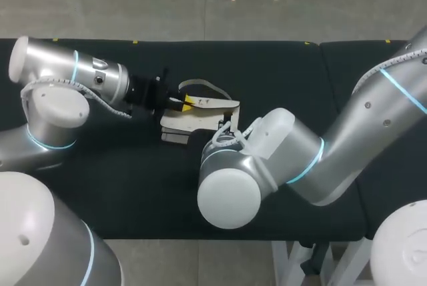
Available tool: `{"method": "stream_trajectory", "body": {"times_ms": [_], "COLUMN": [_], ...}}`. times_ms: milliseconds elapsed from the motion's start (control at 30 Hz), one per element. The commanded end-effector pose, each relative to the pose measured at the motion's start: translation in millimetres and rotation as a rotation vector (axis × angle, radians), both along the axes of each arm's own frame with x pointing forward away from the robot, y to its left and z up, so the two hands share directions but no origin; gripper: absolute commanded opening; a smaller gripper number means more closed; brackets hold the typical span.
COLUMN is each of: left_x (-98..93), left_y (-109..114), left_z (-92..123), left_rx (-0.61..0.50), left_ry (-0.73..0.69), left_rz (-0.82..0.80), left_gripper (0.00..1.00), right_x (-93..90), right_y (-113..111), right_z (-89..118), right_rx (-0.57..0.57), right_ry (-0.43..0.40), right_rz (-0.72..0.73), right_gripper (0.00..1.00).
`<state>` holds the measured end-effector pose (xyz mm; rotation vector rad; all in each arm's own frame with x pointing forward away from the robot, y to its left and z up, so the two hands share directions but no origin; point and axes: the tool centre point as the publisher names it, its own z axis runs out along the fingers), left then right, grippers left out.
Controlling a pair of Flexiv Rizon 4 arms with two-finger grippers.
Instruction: Pick up the bag, open it, inspect its contents, close it, and place it on the opposite side
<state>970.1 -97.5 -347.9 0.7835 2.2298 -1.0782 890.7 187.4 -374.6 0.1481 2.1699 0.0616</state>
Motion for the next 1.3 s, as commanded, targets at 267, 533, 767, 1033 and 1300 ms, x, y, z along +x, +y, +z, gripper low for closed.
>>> {"method": "stream_trajectory", "body": {"times_ms": [267, 533, 767, 1033, 1300], "left_x": [-11.7, -14.3, -14.9, -15.3, -17.0], "left_y": [10.5, 12.1, 9.1, 3.1, -3.5], "left_z": [-8.8, -12.6, -12.7, -5.8, -2.7], "left_rx": [0.019, 0.045, 0.054, 0.032, 0.006], "left_ry": [-0.012, -0.01, -0.016, -0.061, -0.09], "left_rz": [-0.039, -0.084, -0.113, -0.121, -0.132], "left_gripper": [0.0, 0.0, 0.0, 0.24, 0.18], "right_x": [0.4, 0.4, 0.4, 0.4, 0.4], "right_y": [1.5, 1.5, 1.5, 1.5, 1.5], "right_z": [-2.8, -2.8, -2.8, -2.8, -2.8], "right_rx": [-0.001, -0.001, -0.001, -0.001, -0.001], "right_ry": [-0.004, -0.004, -0.004, -0.004, -0.004], "right_rz": [-0.001, -0.001, -0.001, -0.001, -0.001], "right_gripper": [0.0, 0.0, 0.0, 0.0, 0.0]}}
